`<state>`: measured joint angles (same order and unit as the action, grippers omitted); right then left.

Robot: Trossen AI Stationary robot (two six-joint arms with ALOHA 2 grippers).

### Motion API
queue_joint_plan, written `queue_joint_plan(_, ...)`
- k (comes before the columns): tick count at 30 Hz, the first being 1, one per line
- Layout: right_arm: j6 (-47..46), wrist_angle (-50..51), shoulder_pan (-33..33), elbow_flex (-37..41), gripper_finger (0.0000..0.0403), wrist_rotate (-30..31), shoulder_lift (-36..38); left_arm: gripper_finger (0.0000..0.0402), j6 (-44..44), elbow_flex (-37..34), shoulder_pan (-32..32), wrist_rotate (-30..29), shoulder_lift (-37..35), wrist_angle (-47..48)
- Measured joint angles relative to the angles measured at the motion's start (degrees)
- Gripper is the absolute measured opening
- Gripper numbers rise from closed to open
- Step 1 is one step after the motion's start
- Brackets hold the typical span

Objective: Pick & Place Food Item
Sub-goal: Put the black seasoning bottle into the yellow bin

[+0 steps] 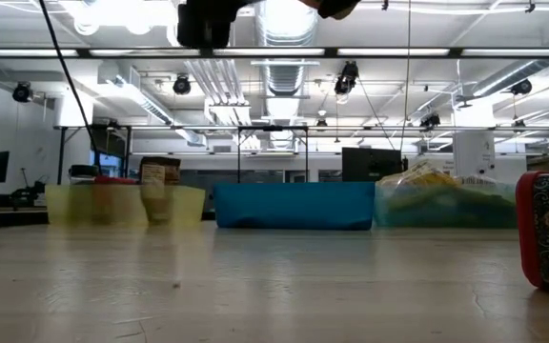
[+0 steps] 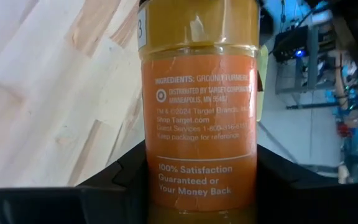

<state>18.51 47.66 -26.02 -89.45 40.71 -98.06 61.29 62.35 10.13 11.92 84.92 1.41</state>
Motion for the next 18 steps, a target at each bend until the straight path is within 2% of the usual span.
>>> queue_joint_plan(5,-6.3,0.0,0.0,-0.1,0.018,0.0,0.5,0.0293,-11.8,0.0,0.3,-3.6,-3.0,2.2)
queue_joint_plan(12,-17.6,0.2,0.1,0.0,0.018,-0.3,0.8,0.0294,-24.0,0.1,0.3,-10.3,-9.1,11.8)
queue_joint_plan(14,-20.9,-0.1,0.1,0.0,0.018,0.1,1.3,0.0294,-23.0,0.0,0.2,-13.5,-10.9,14.0)
queue_joint_plan(18,-24.6,-1.0,0.1,-0.1,0.018,3.4,1.6,0.0294,-7.2,0.0,-0.5,-21.2,-14.1,16.6)
